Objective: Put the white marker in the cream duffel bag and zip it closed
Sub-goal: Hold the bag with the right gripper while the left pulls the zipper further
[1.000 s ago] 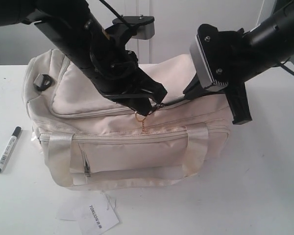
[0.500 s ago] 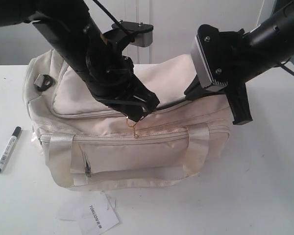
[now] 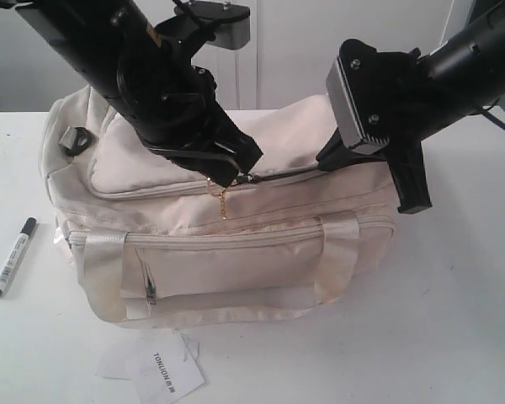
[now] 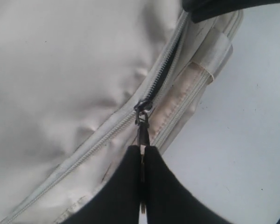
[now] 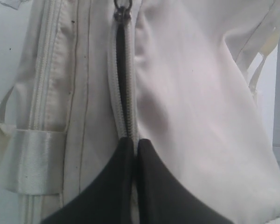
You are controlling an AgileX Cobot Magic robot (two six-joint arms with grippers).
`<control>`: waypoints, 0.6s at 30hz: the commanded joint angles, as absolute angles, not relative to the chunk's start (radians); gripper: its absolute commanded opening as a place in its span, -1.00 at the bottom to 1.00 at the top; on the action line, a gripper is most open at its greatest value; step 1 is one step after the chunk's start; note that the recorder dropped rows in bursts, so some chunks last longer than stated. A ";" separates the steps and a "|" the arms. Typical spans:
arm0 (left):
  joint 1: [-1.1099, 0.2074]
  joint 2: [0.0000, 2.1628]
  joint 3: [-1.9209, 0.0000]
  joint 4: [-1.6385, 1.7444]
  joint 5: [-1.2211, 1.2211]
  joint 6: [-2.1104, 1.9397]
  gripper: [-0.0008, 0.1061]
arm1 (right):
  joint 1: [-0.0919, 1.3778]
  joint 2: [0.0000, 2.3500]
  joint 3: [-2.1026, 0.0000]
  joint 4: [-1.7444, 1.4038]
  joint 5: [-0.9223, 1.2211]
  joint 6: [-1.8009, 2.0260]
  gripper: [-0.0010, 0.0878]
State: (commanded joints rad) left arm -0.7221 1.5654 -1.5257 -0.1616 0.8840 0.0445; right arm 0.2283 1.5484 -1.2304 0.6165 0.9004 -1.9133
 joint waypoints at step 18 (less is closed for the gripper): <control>-0.722 1.535 -1.526 -0.088 0.919 0.044 -0.99 | 0.228 1.548 -1.230 0.616 0.892 -1.906 -0.98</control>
